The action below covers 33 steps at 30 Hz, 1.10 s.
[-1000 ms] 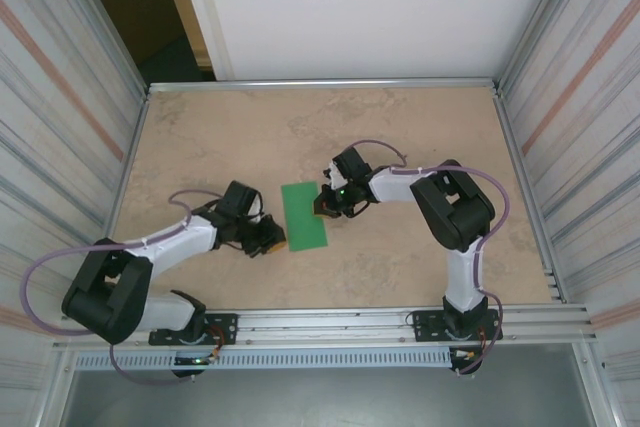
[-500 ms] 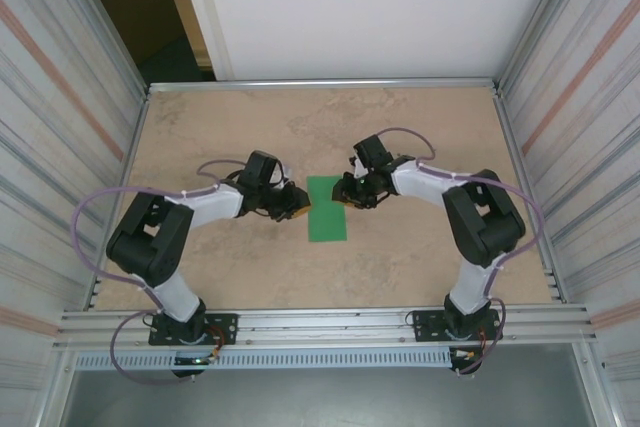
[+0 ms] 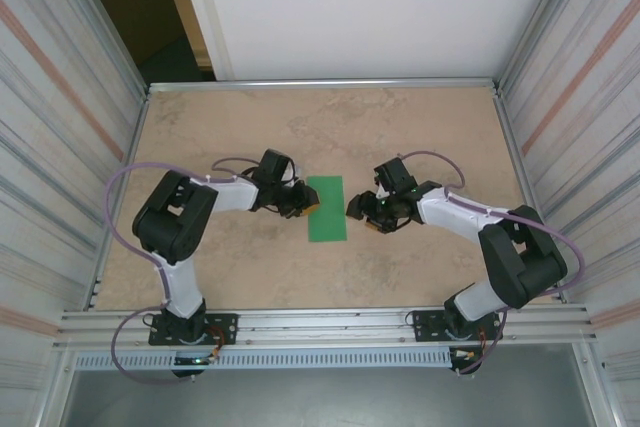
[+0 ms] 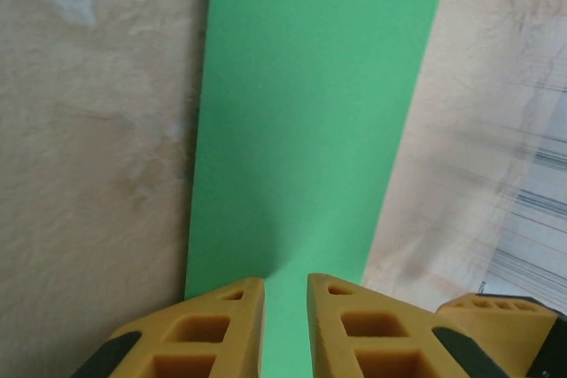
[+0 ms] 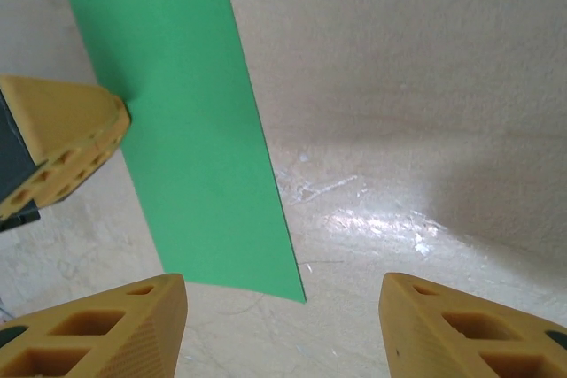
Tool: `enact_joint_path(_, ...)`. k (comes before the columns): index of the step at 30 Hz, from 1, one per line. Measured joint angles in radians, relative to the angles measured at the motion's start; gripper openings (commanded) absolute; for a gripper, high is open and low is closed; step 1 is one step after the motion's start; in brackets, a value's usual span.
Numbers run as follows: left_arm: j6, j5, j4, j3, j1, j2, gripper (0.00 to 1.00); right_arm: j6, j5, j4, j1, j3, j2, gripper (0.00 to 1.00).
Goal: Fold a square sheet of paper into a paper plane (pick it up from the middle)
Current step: Fold the triangle a second time at the center of the table.
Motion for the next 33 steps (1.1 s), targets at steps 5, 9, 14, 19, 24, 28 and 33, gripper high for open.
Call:
enact_joint_path(5, -0.001, -0.004, 0.008, 0.008, 0.001, 0.016, 0.2, 0.033, -0.018, 0.026, 0.005, -0.006, 0.007, 0.57)
enact_joint_path(9, -0.024, -0.01, 0.016, 0.003, 0.001, 0.016, 0.2, 0.047, -0.021, 0.031, 0.02, -0.006, 0.027, 0.56)
enact_joint_path(14, -0.061, -0.013, 0.042, -0.01, 0.001, 0.014, 0.2, 0.069, -0.039, 0.041, 0.033, -0.006, 0.054, 0.54)
enact_joint_path(19, -0.09, -0.018, 0.053, -0.014, 0.001, 0.012, 0.2, 0.075, -0.073, 0.053, 0.034, -0.004, 0.09, 0.45)
enact_joint_path(24, -0.122, -0.026, 0.069, -0.023, 0.001, 0.01, 0.2, 0.076, -0.096, 0.051, 0.045, -0.001, 0.127, 0.4)
enact_joint_path(28, -0.139, -0.026, 0.081, -0.027, 0.001, 0.009, 0.2, 0.076, -0.103, 0.052, 0.054, 0.011, 0.136, 0.34)
enact_joint_path(33, -0.151, -0.026, 0.086, -0.029, 0.001, 0.009, 0.2, 0.076, -0.117, 0.052, 0.062, 0.015, 0.138, 0.31)
